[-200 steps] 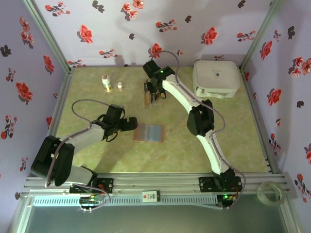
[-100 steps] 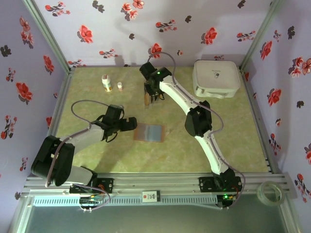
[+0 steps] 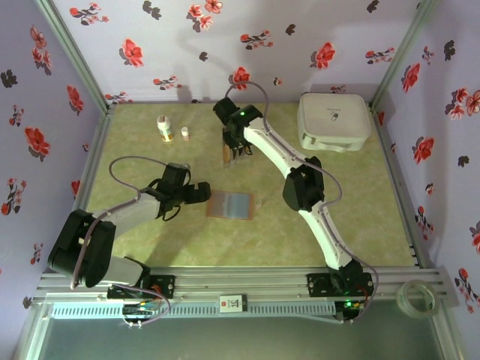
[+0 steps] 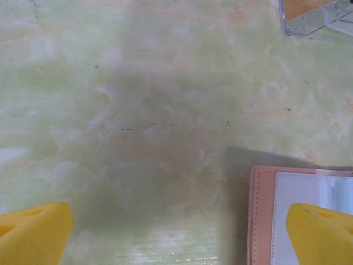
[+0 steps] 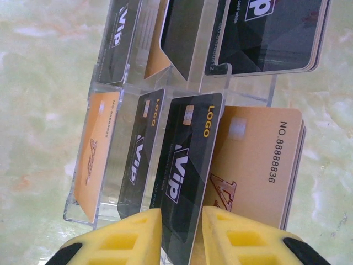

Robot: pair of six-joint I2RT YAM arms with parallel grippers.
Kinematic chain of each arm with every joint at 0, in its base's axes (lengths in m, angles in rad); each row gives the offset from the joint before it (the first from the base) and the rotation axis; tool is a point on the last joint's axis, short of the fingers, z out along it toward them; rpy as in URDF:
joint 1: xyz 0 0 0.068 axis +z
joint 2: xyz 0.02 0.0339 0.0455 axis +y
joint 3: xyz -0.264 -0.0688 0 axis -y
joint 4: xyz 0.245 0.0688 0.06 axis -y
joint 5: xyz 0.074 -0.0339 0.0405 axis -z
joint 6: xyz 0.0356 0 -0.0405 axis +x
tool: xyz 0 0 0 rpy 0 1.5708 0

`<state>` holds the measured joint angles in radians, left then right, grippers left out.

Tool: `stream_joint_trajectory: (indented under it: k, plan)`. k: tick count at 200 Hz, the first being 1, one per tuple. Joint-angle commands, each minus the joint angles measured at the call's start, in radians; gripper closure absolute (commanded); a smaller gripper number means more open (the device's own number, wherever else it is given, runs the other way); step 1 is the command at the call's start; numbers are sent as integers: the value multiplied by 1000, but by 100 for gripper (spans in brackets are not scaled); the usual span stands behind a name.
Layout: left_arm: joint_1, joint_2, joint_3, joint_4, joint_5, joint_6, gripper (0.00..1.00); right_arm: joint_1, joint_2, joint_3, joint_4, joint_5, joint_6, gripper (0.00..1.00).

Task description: Put the credit cards into the card holder

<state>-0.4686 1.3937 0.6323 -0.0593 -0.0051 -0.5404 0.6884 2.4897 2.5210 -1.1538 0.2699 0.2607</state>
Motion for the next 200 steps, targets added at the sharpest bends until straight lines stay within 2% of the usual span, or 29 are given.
stream_joint_trajectory:
  k: [1,71,152,200]
  plan:
    - [14,-6,-12,19,15,-4,0,10,38,37,-30,21,-17,75]
    - [22,11,-14,30,26,-2,0,9,44,54,-30,16,-17,82]
    - [25,13,-15,33,31,-4,0,8,42,66,-33,-19,-6,100]
    - [25,2,-14,27,30,-5,0,7,15,65,-34,-46,2,100]
